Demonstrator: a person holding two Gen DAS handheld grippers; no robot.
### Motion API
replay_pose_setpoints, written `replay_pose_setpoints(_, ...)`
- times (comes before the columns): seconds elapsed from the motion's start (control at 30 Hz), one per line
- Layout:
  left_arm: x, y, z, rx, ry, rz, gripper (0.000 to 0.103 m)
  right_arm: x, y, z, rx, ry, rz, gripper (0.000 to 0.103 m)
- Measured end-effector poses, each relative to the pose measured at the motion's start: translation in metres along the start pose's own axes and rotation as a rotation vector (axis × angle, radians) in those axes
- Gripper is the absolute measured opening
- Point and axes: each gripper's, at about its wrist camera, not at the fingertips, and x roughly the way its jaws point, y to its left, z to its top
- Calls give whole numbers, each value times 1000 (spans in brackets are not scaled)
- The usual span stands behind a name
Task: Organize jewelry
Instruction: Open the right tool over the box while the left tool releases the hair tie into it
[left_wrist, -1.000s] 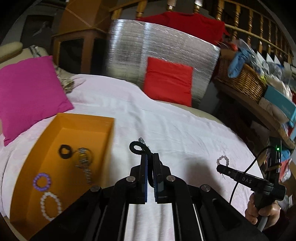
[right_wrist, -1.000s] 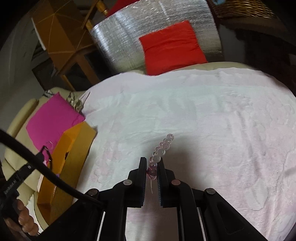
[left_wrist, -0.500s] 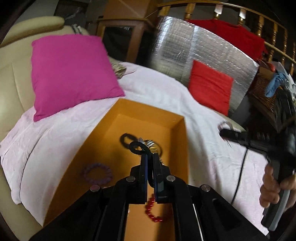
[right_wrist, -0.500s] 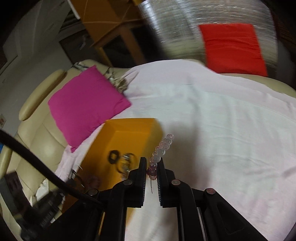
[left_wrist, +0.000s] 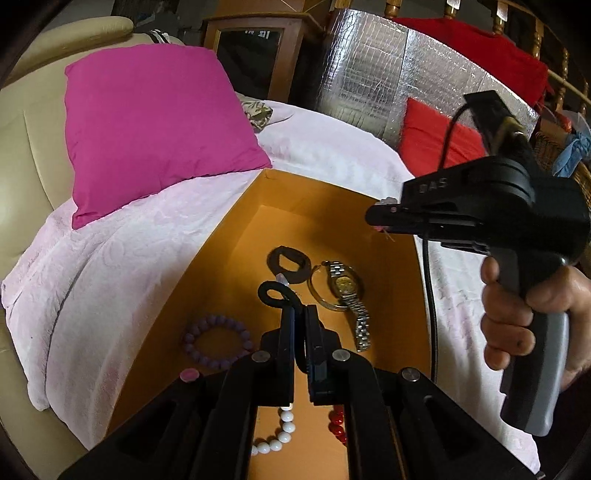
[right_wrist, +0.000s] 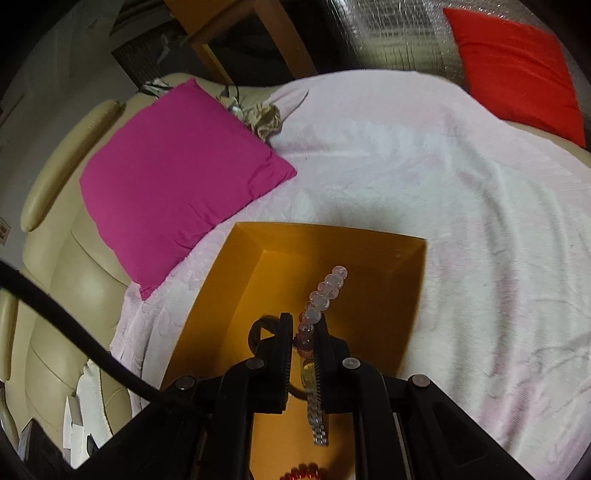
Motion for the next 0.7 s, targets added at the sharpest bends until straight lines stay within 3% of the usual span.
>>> replay_pose_setpoints(0.43, 4, -3, -1, 61, -15, 83, 5, 33, -9, 9, 38, 46, -4, 15)
replay_pose_setpoints(0.57, 2, -7, -1, 80, -33, 110, 6, 31, -12, 10, 57, 50, 0, 23)
replay_pose_setpoints(0.63, 1, -9, 0, 88, -40, 116, 18, 22, -12, 9, 51, 23, 2, 23)
replay_pose_setpoints(0.7, -2, -13, -1, 96, -54, 123, 40, 13, -14, 7, 53, 5, 13, 23)
